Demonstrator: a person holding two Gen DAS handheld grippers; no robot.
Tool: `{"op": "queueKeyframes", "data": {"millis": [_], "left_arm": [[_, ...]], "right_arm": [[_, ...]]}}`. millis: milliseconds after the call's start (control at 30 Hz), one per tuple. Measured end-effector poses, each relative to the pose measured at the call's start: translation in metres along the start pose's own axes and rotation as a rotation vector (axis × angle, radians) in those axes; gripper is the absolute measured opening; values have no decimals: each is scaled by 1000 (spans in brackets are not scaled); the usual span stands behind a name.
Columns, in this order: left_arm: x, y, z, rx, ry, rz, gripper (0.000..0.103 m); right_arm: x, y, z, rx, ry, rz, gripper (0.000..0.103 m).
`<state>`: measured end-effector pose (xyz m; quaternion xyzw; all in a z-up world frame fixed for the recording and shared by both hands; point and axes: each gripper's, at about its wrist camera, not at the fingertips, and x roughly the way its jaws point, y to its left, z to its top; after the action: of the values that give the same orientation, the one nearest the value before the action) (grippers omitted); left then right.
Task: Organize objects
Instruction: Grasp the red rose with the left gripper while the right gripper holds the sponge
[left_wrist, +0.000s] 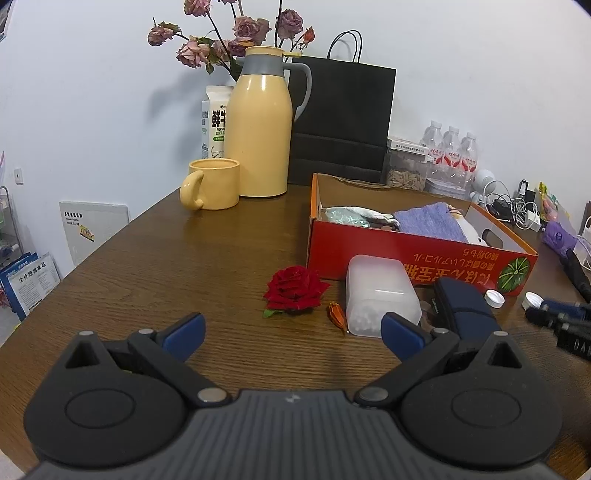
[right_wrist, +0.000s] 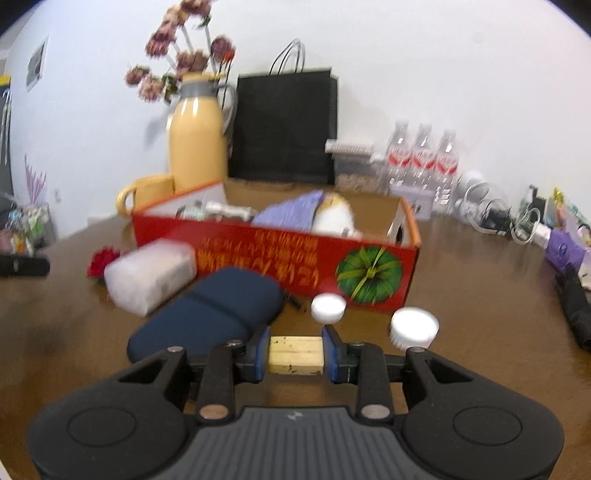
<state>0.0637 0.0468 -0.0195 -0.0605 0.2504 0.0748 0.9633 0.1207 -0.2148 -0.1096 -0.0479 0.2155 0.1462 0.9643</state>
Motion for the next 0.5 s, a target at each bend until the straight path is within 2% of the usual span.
{"op": "queueKeyframes", "data": {"millis": [133,500], "left_arm": [[2,-1,0,2,2,-2,103],[12,-3,0,7,16,9,103]], "right_arm": [[2,-3,7,-14,-51,-39,29],[6,-6,6,-3,-63,-45,29]]}}
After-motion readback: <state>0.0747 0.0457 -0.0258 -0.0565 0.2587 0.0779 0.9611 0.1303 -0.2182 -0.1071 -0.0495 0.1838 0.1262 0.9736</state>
